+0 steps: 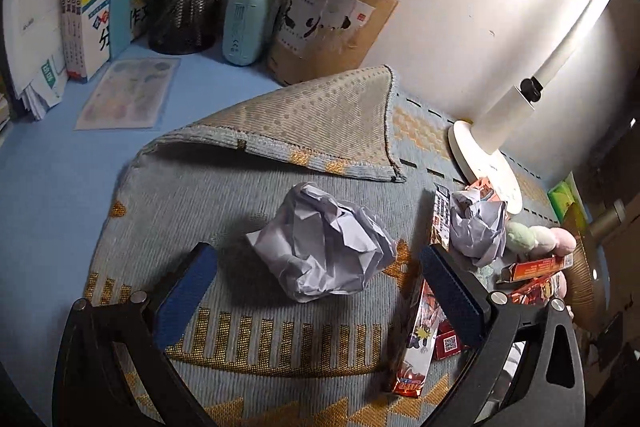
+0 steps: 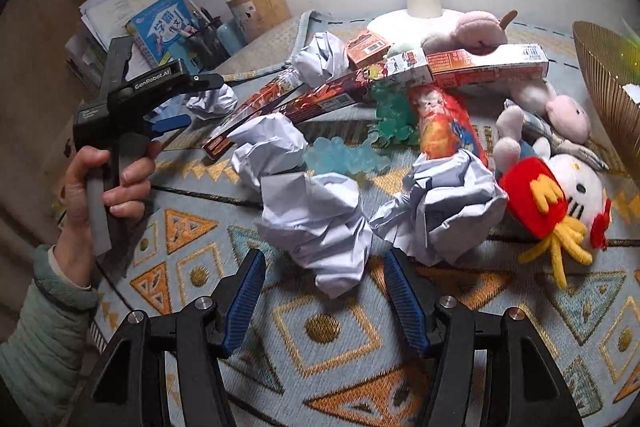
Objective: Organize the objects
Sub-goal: 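Grasp a crumpled paper ball with each gripper, then carry both paper balls to the golden bowl and open both grippers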
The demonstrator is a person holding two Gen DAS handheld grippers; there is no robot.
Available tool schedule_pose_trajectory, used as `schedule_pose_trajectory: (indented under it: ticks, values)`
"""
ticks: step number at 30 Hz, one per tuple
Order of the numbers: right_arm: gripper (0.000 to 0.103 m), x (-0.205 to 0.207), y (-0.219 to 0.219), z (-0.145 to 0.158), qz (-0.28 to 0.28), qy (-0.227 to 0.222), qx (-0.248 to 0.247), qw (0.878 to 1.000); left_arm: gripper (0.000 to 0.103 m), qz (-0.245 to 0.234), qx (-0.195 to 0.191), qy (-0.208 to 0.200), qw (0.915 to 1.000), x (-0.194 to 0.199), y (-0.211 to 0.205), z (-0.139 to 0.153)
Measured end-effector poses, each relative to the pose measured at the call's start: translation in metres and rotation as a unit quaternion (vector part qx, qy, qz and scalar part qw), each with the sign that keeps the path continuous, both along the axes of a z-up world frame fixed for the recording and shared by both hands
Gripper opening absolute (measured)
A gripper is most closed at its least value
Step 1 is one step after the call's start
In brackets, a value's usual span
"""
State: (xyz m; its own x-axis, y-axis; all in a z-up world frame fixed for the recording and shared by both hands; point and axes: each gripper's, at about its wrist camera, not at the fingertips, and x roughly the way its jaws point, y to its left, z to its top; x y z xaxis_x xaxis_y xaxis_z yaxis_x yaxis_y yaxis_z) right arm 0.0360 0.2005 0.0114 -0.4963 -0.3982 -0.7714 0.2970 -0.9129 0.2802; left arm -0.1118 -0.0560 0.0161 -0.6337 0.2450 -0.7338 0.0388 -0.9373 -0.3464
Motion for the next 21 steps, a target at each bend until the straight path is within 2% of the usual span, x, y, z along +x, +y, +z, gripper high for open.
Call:
schedule_pose_trajectory:
  ticks: [2, 7, 8, 9, 10, 11, 12, 18, 21]
  values:
    - [0.062, -0.008, -0.004, 0.0, -0.003, 0.003, 0.002, 1.0, 0.102, -0.003, -0.019, 0.009, 0.9998, 0.0, 0.005, -0.002]
    - [0.064, -0.013, -0.014, 0.0, -0.007, 0.021, 0.021, 1.0, 0.101, 0.004, -0.034, 0.01, 0.9994, -0.003, 0.009, -0.003]
    - [0.064, -0.012, -0.016, 0.0, -0.009, 0.024, 0.026, 0.999, 0.093, 0.005, -0.041, 0.011, 0.9991, -0.003, 0.01, -0.002]
    - [0.06, -0.011, -0.017, 0.0, -0.01, 0.027, 0.034, 0.999, 0.078, 0.002, -0.048, 0.013, 0.9988, -0.003, 0.011, -0.002]
    - [0.053, -0.01, -0.018, 0.001, -0.015, 0.032, 0.043, 0.998, 0.072, -0.002, -0.053, 0.014, 0.9985, -0.002, 0.012, -0.002]
    - [0.053, -0.009, -0.018, 0.001, -0.019, 0.035, 0.048, 0.998, 0.063, -0.003, -0.058, 0.019, 0.9981, 0.0, 0.014, -0.001]
    - [0.051, -0.008, -0.018, 0.001, -0.019, 0.037, 0.048, 0.998, 0.059, -0.011, -0.053, 0.021, 0.9983, 0.0, 0.014, -0.001]
    - [0.05, 0.0, -0.013, 0.01, -0.012, 0.064, 0.025, 0.998, 0.056, -0.011, -0.056, 0.041, 0.9975, 0.016, 0.014, 0.009]
    - [0.05, 0.01, -0.007, 0.019, -0.008, 0.086, 0.002, 0.996, 0.056, -0.011, -0.051, 0.066, 0.9965, 0.044, 0.017, 0.028]
